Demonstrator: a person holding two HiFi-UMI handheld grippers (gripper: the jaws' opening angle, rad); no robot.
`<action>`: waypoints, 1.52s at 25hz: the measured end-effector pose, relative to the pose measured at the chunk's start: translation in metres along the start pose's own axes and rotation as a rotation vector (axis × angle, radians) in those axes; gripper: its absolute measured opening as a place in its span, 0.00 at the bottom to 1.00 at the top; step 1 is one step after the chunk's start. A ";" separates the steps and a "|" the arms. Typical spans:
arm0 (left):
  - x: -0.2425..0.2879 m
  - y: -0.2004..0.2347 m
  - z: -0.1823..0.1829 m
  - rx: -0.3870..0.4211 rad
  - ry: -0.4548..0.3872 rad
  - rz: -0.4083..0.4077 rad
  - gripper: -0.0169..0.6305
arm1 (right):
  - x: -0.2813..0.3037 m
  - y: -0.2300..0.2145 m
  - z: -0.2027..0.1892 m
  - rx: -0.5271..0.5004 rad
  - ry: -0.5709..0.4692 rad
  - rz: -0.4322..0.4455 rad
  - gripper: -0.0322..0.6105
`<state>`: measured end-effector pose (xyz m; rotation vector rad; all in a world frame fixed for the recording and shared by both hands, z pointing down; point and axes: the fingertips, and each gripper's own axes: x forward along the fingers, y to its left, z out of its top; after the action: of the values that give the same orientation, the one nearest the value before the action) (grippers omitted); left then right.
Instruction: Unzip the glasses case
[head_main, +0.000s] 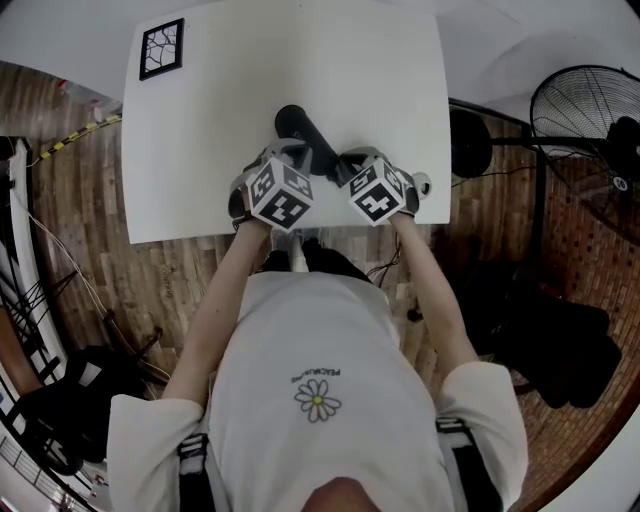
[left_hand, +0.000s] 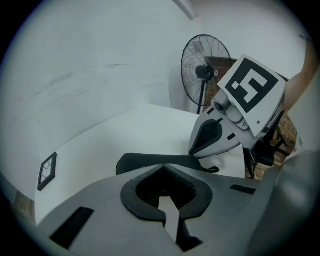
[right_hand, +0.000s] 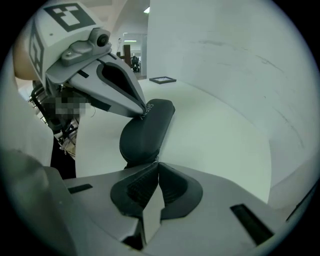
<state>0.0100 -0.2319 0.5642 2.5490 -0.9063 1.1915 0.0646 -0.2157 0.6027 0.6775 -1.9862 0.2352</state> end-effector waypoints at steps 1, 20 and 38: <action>0.000 0.001 0.000 -0.011 0.001 -0.010 0.04 | 0.000 0.000 0.001 0.013 -0.014 0.012 0.06; -0.145 0.059 0.095 -0.242 -0.569 0.232 0.04 | -0.139 -0.054 0.086 0.077 -0.402 -0.321 0.23; -0.153 0.049 0.042 -0.276 -0.501 0.284 0.04 | -0.029 0.025 0.028 -0.264 -0.143 -0.315 0.43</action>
<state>-0.0676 -0.2195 0.4182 2.5796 -1.4617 0.4244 0.0404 -0.1969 0.5670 0.8388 -1.9647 -0.2678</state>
